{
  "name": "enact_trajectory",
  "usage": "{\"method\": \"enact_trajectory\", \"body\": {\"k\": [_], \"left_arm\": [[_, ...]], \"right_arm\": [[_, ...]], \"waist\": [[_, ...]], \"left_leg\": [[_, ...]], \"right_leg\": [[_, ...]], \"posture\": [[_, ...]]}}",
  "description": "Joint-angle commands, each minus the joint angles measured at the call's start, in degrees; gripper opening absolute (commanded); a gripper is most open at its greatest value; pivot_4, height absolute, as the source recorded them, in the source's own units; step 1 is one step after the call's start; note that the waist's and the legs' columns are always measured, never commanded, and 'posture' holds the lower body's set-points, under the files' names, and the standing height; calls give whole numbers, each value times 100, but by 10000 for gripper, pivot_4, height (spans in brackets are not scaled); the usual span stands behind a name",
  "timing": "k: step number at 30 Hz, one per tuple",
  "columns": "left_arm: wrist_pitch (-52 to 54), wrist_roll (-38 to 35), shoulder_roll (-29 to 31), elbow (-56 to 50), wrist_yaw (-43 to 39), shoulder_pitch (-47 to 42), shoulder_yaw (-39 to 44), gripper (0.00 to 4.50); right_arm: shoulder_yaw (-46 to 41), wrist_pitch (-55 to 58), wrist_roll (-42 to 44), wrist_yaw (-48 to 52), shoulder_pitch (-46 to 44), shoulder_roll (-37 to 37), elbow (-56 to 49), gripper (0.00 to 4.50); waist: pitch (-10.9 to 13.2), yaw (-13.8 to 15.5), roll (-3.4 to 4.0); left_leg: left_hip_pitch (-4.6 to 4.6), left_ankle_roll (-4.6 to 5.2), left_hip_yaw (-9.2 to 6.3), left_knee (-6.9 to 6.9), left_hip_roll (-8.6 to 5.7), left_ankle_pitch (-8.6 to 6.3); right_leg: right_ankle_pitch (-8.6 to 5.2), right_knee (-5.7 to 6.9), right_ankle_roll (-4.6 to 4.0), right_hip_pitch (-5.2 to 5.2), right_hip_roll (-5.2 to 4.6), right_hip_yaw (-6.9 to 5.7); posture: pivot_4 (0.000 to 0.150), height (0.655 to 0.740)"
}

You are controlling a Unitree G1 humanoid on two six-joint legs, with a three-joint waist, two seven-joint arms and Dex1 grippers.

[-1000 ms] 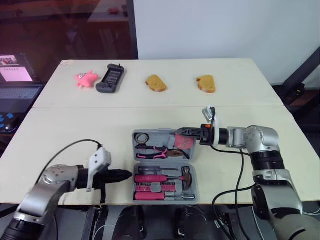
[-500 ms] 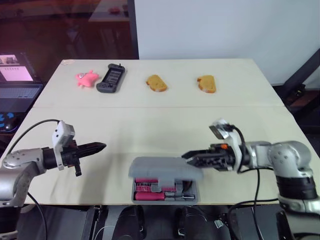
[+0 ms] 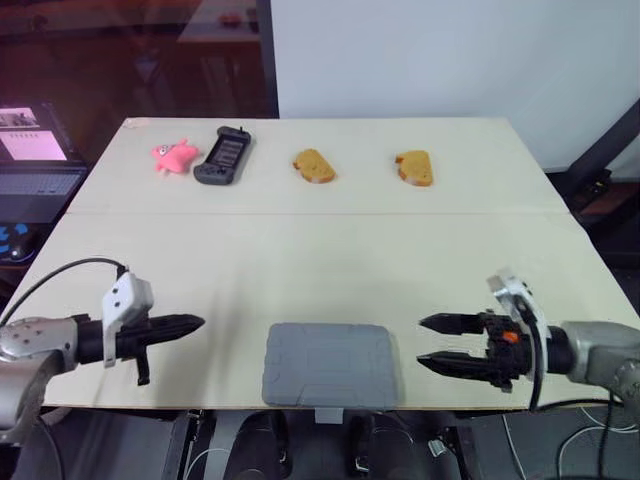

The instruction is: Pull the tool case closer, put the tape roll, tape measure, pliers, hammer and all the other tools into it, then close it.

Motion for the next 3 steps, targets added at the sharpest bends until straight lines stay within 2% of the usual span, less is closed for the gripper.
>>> {"method": "enact_trajectory", "body": {"k": [1,3], "left_arm": [[-192,55,117,87,39,45,411,0],[-324,226,159,321,87,6,415,0]], "right_arm": [[-332,-406,-177,209,181,-227,274,44427],[-399,-649,-310,230,282,-257,420,44427]], "waist": [[0,-3,-2],[0,-2,-2]], "left_leg": [[2,0,0,0,3,0],[2,0,-1,0,2,0]], "right_leg": [[0,0,-1,-1,0,0],[0,-1,-1,0,0,0]], "posture": [[1500,7188],[1500,7188]]}}
